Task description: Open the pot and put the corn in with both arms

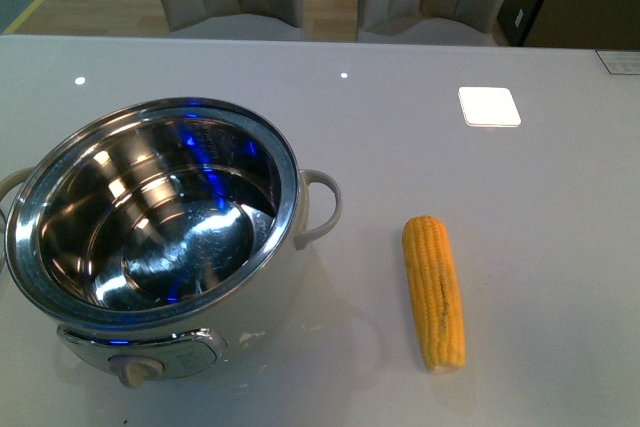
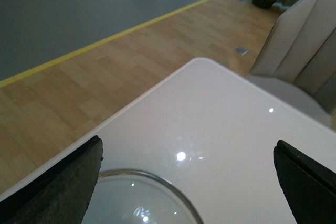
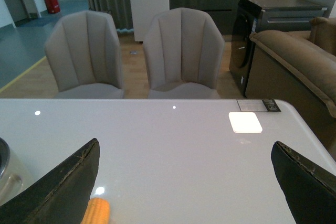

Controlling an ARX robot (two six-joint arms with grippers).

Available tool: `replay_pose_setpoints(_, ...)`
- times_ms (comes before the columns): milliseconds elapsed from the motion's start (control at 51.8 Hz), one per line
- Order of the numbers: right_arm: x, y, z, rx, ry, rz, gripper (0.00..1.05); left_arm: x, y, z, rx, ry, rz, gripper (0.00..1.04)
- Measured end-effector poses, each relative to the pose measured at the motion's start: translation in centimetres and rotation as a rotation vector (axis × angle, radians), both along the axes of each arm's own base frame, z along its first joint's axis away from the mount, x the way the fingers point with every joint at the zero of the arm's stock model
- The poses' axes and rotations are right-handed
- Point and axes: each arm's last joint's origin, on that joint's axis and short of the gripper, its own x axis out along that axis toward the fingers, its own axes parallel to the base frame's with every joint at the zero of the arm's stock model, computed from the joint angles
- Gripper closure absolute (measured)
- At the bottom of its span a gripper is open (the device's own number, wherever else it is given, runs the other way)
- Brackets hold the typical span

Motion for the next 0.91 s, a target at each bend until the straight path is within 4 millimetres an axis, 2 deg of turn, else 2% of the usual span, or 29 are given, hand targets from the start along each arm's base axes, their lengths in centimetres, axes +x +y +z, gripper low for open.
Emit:
replay_pose_setpoints(97,0.0,0.0,0.0,0.0,0.0,0.0,0.09,-1.7,-1.1,3.3,0.007,-0.065,-0.009,0.07)
replay_pose_setpoints(270,0.0,0.0,0.0,0.0,0.0,0.0,0.09,-4.7,-3.4,8.0,0.037,-0.144,-0.018,0.07)
replay_pose_setpoints(367,0.0,0.0,0.0,0.0,0.0,0.0,0.09,-6.6,-4.7,9.7,0.047,-0.173,-0.024,0.07)
replay_pose_setpoints(464,0.0,0.0,0.0,0.0,0.0,0.0,0.09,-7.0,-4.9,10.3,0.075,-0.194,-0.075,0.09)
replay_pose_setpoints(580,0.0,0.0,0.0,0.0,0.0,0.0,0.09,-7.8,-6.3,9.5,0.168,-0.169,-0.421,0.29)
replay_pose_setpoints(638,0.0,0.0,0.0,0.0,0.0,0.002,0.09,-8.3,-7.4,8.9,0.189,-0.16,-0.491,0.38)
replay_pose_setpoints(792,0.0,0.0,0.0,0.0,0.0,0.0,0.09,-9.6,-9.1,8.0,0.23,-0.15,-0.494,0.61)
replay_pose_setpoints(908,0.0,0.0,0.0,0.0,0.0,0.0,0.09,-10.7,-10.6,7.3,0.241,-0.149,-0.508,0.86)
